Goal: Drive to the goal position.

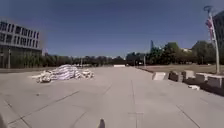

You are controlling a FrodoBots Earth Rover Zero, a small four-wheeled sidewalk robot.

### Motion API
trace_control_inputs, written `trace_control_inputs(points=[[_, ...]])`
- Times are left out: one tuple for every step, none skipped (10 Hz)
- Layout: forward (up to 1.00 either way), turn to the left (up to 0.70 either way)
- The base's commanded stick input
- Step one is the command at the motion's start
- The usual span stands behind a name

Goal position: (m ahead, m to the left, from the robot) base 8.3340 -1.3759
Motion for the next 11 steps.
trace_control_inputs(points=[[0.70,0.00],[0.70,0.00],[0.70,0.00],[0.70,0.00],[0.70,0.00],[0.70,0.00],[0.70,0.00],[0.70,0.00],[0.70,0.00],[0.70,0.00],[0.70,0.00]])
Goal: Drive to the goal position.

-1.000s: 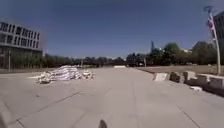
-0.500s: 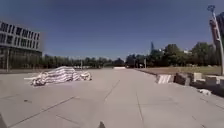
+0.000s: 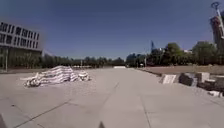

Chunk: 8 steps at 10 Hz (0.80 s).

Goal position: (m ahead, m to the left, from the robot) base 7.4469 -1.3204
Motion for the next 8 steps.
trace_control_inputs(points=[[0.70,0.00],[0.70,0.00],[0.70,0.00],[0.70,0.00],[0.70,0.00],[0.70,0.00],[0.70,0.00],[0.70,0.00]])
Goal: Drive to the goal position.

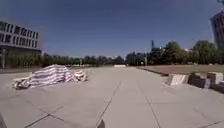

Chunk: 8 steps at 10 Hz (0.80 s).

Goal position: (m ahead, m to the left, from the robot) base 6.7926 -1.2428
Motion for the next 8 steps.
trace_control_inputs(points=[[0.70,0.00],[0.70,0.00],[0.70,0.00],[0.70,0.00],[0.70,0.00],[0.70,0.00],[0.70,0.00],[0.70,0.00]])
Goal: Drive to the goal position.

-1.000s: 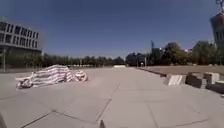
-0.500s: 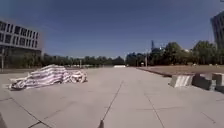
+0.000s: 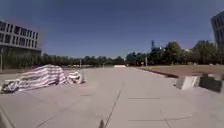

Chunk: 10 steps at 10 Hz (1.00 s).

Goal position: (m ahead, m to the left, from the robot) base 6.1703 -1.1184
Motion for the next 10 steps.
trace_control_inputs(points=[[0.70,0.00],[0.70,0.00],[0.70,0.00],[0.70,0.00],[0.70,0.00],[0.70,0.00],[0.70,0.00],[0.70,0.00],[0.70,0.00],[0.70,0.00]])
